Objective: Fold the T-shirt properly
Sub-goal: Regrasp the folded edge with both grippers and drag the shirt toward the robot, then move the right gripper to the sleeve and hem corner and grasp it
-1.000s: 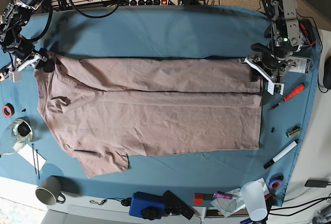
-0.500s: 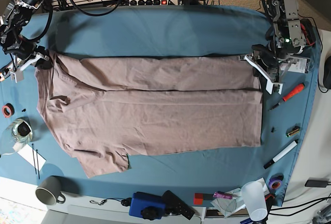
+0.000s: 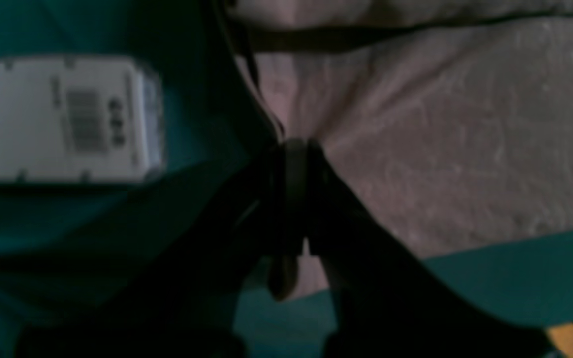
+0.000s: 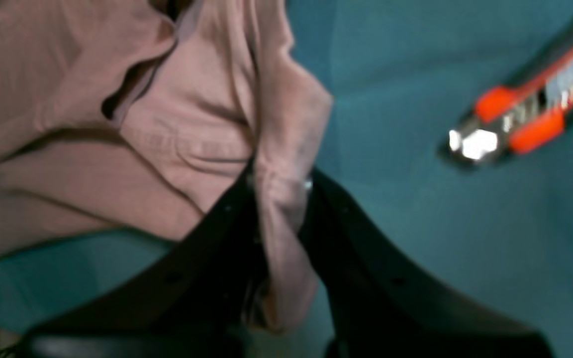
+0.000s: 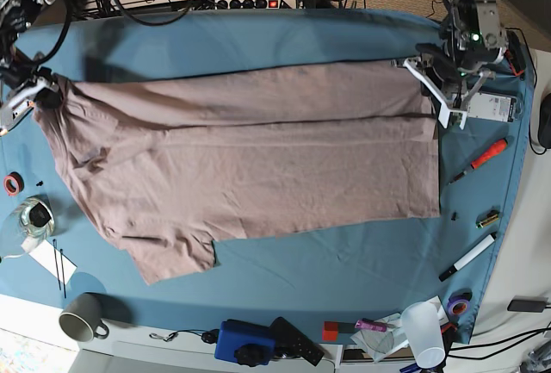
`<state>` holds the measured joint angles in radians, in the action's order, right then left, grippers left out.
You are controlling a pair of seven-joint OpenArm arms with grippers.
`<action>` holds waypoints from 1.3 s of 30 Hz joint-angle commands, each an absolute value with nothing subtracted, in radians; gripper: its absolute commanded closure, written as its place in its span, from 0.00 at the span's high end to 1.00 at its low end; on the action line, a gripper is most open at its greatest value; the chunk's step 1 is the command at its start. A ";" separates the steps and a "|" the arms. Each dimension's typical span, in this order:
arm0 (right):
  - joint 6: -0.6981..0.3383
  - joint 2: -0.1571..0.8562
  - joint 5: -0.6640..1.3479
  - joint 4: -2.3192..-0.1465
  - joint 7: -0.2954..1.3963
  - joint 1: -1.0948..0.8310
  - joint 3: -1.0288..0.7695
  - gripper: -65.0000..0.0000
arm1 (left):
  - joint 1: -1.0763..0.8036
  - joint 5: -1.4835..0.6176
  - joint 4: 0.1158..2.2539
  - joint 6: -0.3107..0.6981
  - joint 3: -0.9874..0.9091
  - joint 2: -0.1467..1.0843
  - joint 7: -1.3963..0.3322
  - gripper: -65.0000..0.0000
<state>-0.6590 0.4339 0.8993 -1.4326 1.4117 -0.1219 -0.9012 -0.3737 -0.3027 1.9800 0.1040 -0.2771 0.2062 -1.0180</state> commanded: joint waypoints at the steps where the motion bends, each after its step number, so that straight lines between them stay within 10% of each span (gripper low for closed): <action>1: -0.661 0.463 0.926 -1.455 1.396 -0.139 -0.915 0.00 | -0.387 -0.293 2.011 0.101 -0.289 0.217 -1.015 0.00; 30: -0.698 0.463 1.103 -1.465 1.396 -0.415 -1.074 0.01 | -0.570 -0.318 2.149 0.105 -0.363 0.216 -1.048 0.00; 36: -0.698 0.475 1.108 -1.465 1.396 -0.415 -1.074 0.26 | -0.571 -0.318 2.151 0.105 -0.363 0.216 -1.047 0.40; 39: -0.698 0.517 1.153 -1.465 1.396 -0.416 -1.076 0.26 | -0.571 -0.313 2.170 0.105 -0.363 0.216 -1.047 0.42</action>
<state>-0.6971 0.4839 1.1286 -1.4467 1.4151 -0.4133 -1.0603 -0.5678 -0.3145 2.1479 0.1043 -0.3576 0.2085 -1.0561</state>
